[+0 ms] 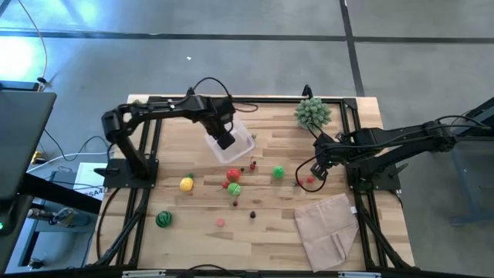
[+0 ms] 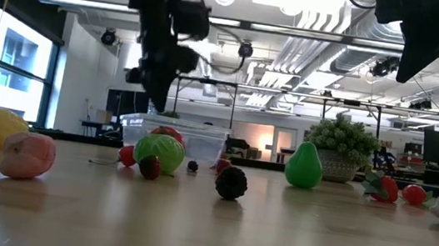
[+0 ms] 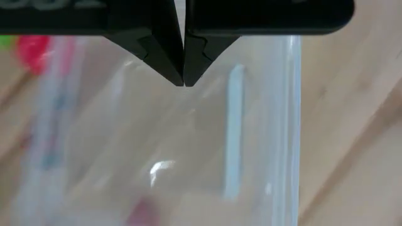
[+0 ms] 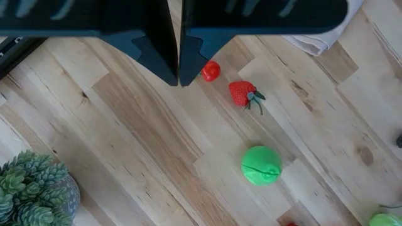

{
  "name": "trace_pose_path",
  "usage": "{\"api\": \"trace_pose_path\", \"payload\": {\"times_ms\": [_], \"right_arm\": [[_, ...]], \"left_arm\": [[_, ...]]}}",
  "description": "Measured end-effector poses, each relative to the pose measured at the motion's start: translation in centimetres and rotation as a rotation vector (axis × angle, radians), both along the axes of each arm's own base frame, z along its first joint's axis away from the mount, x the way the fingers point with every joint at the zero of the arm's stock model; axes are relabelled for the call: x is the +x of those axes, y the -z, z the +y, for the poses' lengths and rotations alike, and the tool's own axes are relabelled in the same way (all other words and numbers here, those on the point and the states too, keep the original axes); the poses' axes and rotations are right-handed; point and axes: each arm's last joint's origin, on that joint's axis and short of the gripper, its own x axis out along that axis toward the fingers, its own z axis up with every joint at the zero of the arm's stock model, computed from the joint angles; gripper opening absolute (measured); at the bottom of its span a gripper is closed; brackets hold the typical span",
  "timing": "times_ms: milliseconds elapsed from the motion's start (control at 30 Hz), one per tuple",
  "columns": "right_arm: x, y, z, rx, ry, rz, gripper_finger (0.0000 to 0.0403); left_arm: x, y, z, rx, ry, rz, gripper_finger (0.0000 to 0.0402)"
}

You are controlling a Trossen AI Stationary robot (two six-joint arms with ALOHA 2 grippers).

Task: Pick and placing Produce into tupperware
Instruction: Put the green pear into the transparent bin

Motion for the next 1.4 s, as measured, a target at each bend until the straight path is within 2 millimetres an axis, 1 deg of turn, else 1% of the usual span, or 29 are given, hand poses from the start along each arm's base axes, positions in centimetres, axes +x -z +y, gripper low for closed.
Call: {"api": "trace_pose_path", "payload": {"times_ms": [133,200,400,500,733,833,967,1100,1167,1267,1400], "right_arm": [[0.0,0.0,0.0,0.0,0.0,0.0,0.0007],[0.0,0.0,0.0,0.0,0.0,0.0,0.0007],[-0.1,0.0,0.0,-0.008,-0.074,0.029,0.0007],[-0.1,0.0,0.0,-0.017,-0.101,0.037,0.0007],[0.0,0.0,0.0,-0.029,-0.09,0.022,0.0007],[0.3,-0.1,0.0,-0.033,-0.098,-0.009,0.0007],[1.0,-0.4,0.1,-0.04,-0.132,-0.073,0.0007],[1.4,-0.6,0.2,-0.015,-0.146,-0.127,0.0008],[1.6,-0.7,0.3,-0.009,-0.159,-0.148,0.0015],[2.2,-0.9,0.1,-0.008,-0.188,-0.197,0.0038],[3.2,-1.2,-0.6,-0.009,-0.252,-0.261,0.0083]], "left_arm": [[-0.6,-2.9,-0.6,0.029,0.023,-0.15,0.0001],[-0.9,-4.3,-0.9,0.047,0.064,-0.229,0.0001],[-2.8,-8.5,-2.5,0.102,0.22,-0.42,0.0001],[-4.1,-10.4,-3.4,0.138,0.275,-0.491,0.0001],[-7.2,-13.9,-6.7,0.213,0.357,-0.6,0.0001],[-8.3,-14.9,-8.1,0.232,0.383,-0.632,0.0001],[-9.5,-15.3,-9.3,0.273,0.372,-0.621,0.0001],[-10.4,-13.8,-9.8,0.257,0.341,-0.618,0.0001],[-10.7,-13.2,-9.9,0.263,0.323,-0.632,0.0001],[-11.2,-12.6,-10.1,0.257,0.306,-0.647,0.0001],[-11.6,-12.0,-10.3,0.251,0.306,-0.639,0.0001]]}}
